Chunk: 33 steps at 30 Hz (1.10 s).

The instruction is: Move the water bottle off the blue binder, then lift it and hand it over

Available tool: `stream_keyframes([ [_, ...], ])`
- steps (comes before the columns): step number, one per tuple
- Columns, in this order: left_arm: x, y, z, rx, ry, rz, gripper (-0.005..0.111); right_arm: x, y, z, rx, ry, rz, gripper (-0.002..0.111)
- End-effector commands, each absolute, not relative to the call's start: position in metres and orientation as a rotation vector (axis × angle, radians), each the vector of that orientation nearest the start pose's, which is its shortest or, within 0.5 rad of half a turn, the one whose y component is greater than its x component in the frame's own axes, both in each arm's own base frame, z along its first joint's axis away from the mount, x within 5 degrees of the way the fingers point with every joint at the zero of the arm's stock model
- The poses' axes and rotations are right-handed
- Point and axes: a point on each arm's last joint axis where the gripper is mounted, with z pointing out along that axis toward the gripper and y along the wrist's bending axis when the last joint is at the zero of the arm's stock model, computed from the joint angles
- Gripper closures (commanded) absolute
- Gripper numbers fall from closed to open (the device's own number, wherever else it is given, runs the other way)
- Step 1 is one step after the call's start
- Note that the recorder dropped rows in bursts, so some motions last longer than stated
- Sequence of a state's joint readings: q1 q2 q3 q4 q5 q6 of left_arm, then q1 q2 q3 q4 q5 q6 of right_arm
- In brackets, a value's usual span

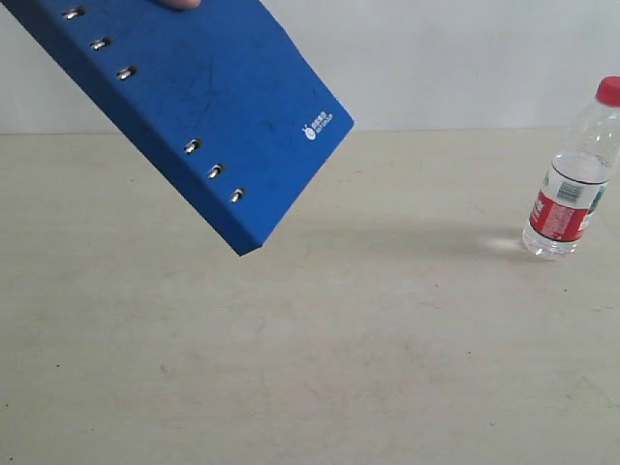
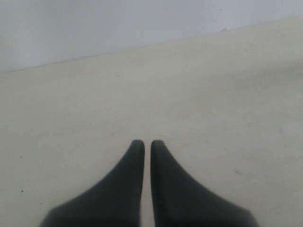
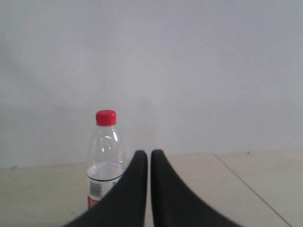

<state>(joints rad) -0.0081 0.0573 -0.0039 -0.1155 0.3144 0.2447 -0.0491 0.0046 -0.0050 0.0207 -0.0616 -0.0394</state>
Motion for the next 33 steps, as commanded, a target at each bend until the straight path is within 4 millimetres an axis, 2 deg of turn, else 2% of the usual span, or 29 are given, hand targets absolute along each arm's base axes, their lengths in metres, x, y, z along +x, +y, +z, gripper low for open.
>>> stream_keyframes([
  [1, 0.058, -0.004, 0.183, 0.153, 1.831, 0.049, 0.102, 0.056, -0.003, 0.213, 0.015, 1.484, -0.063, 0.108],
  [6, 0.058, -0.004, 0.183, 0.153, 1.831, 0.049, 0.102, 0.054, -0.001, 0.182, 0.083, 1.823, 0.017, 0.108],
  [14, 0.058, -0.004, 0.183, 0.153, 1.831, 0.049, 0.102, 0.054, -0.005, 0.185, 0.055, 1.800, -0.022, 0.108],
  [22, 0.058, -0.004, 0.183, 0.153, 1.831, 0.049, 0.102, 0.054, 0.003, 0.184, -0.139, 1.804, 0.022, 0.108],
  [33, 0.058, -0.004, 0.183, 0.153, 1.831, 0.049, 0.102, 0.054, 0.005, 0.184, -0.138, 1.797, 0.050, 0.108],
])
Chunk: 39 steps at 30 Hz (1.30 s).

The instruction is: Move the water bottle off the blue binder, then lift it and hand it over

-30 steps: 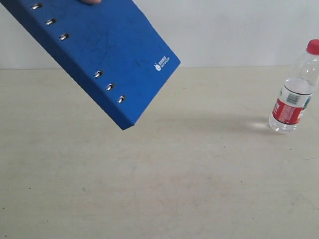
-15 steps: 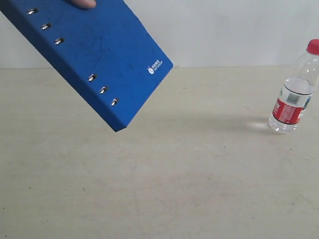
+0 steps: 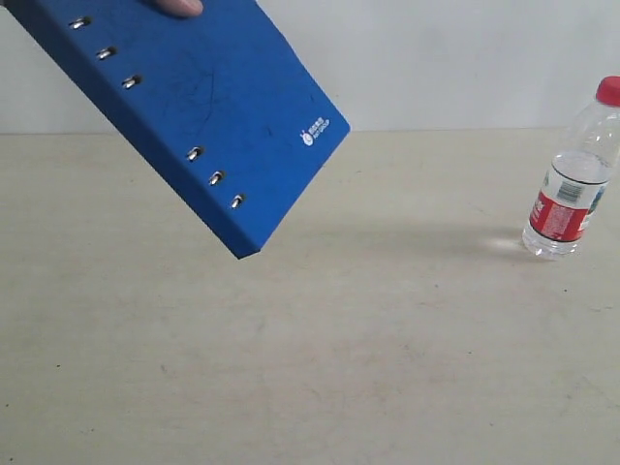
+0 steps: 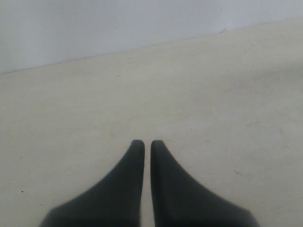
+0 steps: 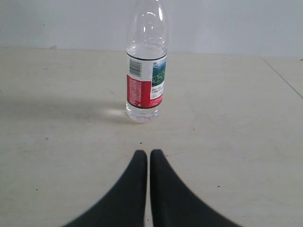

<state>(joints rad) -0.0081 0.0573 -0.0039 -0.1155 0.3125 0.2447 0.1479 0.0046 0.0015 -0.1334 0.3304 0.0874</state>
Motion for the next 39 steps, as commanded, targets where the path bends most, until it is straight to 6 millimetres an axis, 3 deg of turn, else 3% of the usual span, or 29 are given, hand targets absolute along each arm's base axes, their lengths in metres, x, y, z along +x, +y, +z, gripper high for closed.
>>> stream_keyframes([
  [1, 0.0576, -0.0040, 0.1830, 0.153, 1.831, 0.049, 0.102, 0.0539, 0.0047, 0.1844, -0.138, 1.797, 0.050, 0.108],
  [10, 0.0574, -0.0040, 0.1830, 0.154, 1.831, 0.049, 0.102, 0.0539, 0.0047, 0.1844, -0.138, 1.798, 0.049, 0.108],
  [13, 0.0539, 0.0017, 0.1837, 0.051, 1.812, 0.124, 0.102, 0.0539, 0.0047, 0.1844, -0.135, 1.798, 0.052, 0.108],
  [16, 0.0537, 0.0014, 0.1826, -0.036, 1.822, 0.064, 0.102, 0.0539, 0.0047, 0.1844, -0.135, 1.797, 0.052, 0.108],
  [39, 0.0531, -0.0034, 0.1810, 0.075, 1.839, 0.015, 0.102, 0.0539, 0.0047, 0.1844, -0.138, 1.797, 0.050, 0.108],
])
